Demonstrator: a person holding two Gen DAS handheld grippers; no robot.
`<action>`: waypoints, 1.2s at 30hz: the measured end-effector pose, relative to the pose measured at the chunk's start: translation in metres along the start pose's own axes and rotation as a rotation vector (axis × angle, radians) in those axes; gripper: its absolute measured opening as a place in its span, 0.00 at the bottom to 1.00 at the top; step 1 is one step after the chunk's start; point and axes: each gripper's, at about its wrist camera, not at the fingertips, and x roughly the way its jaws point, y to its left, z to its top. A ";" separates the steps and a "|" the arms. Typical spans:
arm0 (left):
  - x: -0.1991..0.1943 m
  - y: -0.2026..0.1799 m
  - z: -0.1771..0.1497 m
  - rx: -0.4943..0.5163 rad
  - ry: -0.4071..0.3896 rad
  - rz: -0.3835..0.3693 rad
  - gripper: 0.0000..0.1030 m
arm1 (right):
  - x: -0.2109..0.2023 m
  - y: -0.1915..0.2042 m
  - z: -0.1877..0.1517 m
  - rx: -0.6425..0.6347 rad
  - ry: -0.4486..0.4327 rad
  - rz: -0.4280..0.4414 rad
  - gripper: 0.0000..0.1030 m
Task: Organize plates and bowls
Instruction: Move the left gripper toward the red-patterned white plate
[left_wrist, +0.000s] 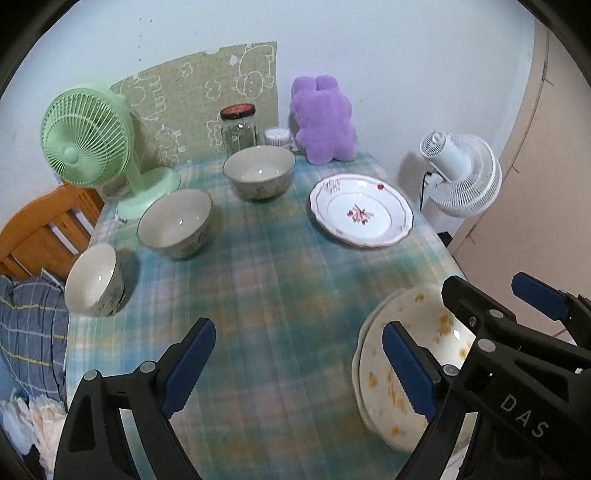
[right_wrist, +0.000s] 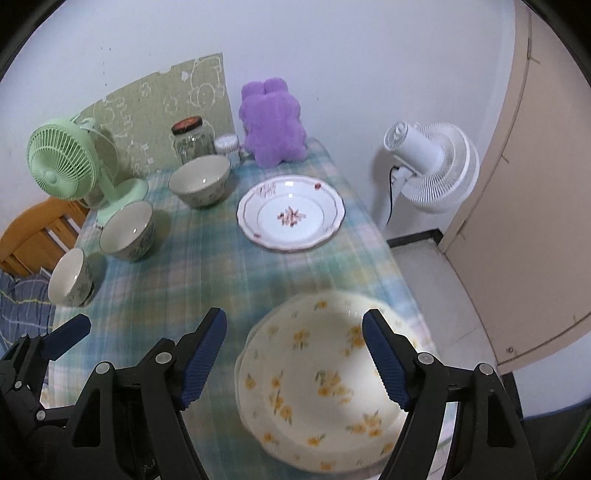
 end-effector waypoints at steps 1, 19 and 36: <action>0.004 -0.002 0.007 -0.002 -0.005 0.006 0.90 | 0.003 -0.001 0.005 -0.004 -0.003 0.002 0.76; 0.101 -0.022 0.087 -0.107 0.019 0.112 0.85 | 0.108 -0.024 0.101 -0.097 -0.008 0.044 0.76; 0.215 -0.038 0.124 -0.133 0.096 0.156 0.78 | 0.227 -0.048 0.144 -0.096 0.061 0.059 0.77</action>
